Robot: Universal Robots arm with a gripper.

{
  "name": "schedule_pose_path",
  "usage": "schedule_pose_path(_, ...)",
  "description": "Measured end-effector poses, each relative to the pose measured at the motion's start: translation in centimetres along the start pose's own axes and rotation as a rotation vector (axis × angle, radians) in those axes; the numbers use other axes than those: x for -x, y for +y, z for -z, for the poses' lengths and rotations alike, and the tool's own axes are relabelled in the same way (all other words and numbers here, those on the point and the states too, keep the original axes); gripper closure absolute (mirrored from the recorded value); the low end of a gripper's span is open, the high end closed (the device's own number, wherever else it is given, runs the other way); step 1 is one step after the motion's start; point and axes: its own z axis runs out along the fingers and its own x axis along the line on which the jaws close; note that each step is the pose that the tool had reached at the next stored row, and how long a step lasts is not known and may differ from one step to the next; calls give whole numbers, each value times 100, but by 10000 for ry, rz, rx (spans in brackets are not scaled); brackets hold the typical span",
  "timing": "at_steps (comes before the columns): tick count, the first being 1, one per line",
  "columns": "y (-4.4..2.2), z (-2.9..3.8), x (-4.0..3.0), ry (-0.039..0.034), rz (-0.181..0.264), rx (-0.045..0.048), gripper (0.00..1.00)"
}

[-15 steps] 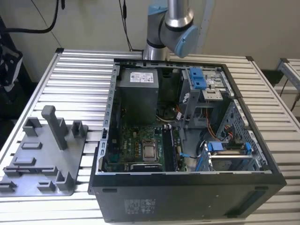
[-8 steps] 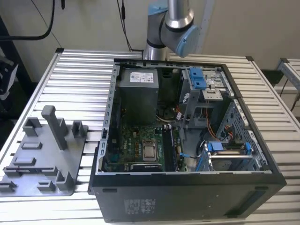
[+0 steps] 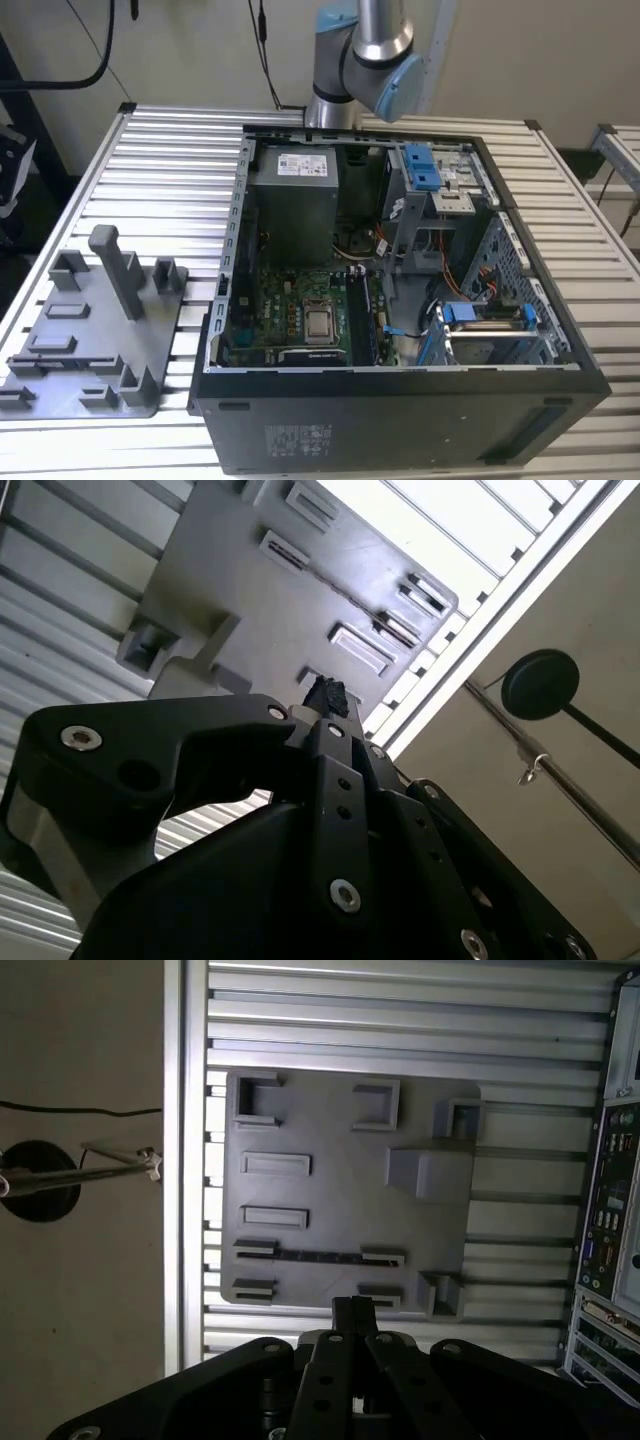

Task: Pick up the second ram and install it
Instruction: 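Pick up the second ram and move it above second insertion slot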

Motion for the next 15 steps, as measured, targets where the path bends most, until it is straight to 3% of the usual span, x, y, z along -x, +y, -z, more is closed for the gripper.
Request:
schedule_pose_path(12, -1, 0, -1, 2, 16, 1, 89)
schedule_pose_path(15, -2, 0, -2, -8, 279, 6, 89)
